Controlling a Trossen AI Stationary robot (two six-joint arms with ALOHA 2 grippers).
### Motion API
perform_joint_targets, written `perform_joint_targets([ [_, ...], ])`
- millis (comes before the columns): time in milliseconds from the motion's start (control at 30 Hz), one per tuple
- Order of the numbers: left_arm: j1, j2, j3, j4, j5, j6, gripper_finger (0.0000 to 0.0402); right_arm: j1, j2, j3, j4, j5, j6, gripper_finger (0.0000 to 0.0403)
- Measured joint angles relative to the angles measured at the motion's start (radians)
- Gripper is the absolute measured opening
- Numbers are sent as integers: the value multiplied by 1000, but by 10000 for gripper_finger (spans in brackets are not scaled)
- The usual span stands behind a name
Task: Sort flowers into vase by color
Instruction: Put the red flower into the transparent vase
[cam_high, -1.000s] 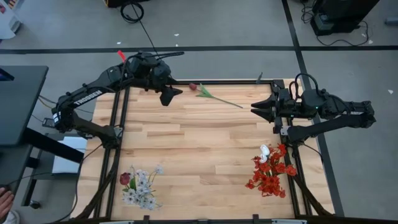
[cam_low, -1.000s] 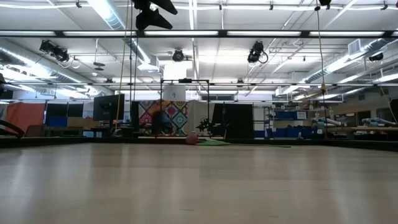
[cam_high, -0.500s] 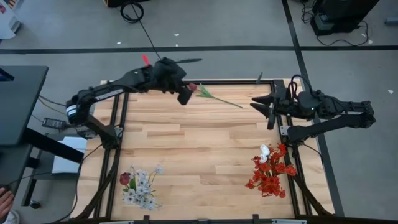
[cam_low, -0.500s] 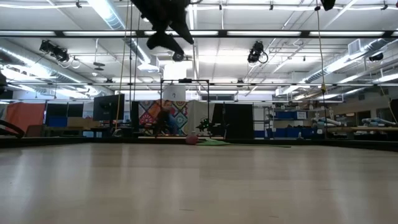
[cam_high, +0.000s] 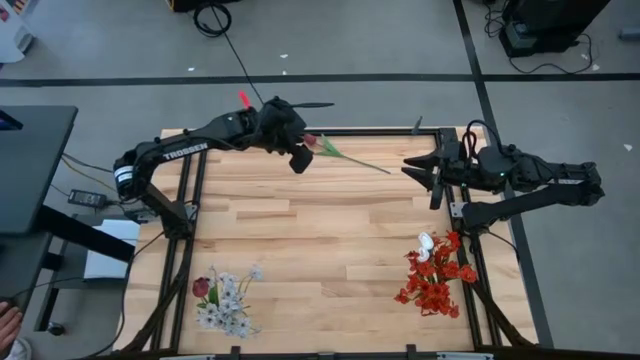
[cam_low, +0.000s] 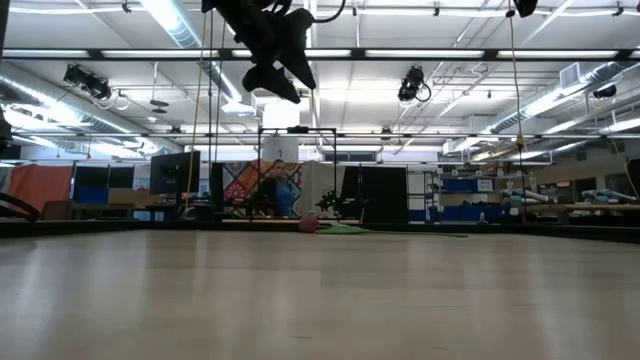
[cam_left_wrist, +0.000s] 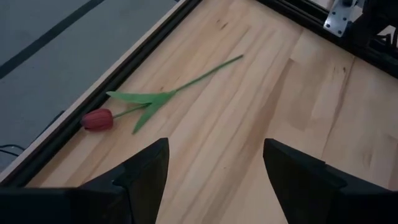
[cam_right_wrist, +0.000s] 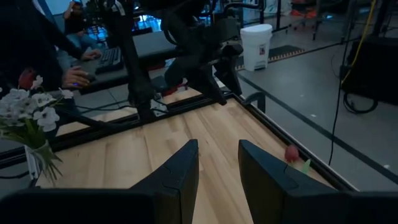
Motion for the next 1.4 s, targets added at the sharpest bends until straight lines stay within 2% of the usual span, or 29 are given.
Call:
perform_joint_targets([
  [100,0,-12,0,-6,10,-7,265,0,4,-1,26,6,-1,122],
  [200,0,-27,0,-25,25,-24,265,0,22,-1,159,39,-1,122],
  [333,0,-57,0,-56,26,-27,265,0,42,-1,337,32,-12,122],
  [467,3,-86,0,-109,23,-33,265,-14,83,-1,521,147,-91,122],
  [567,2,-102,0,-157,19,-45,265,-35,123,-1,565,250,-55,122],
  [633,2,-104,1,-172,19,-45,265,-61,150,0,557,268,-31,122],
  [767,2,-112,0,-221,16,-45,265,-111,221,-1,543,200,-23,122],
  [967,2,-112,1,-221,16,-45,265,-214,329,-1,430,190,235,122],
  [1167,2,-112,0,-222,16,-40,265,-307,435,-1,384,15,337,122],
  [1400,2,-112,0,-230,16,-35,265,-410,592,-1,400,-136,337,122],
])
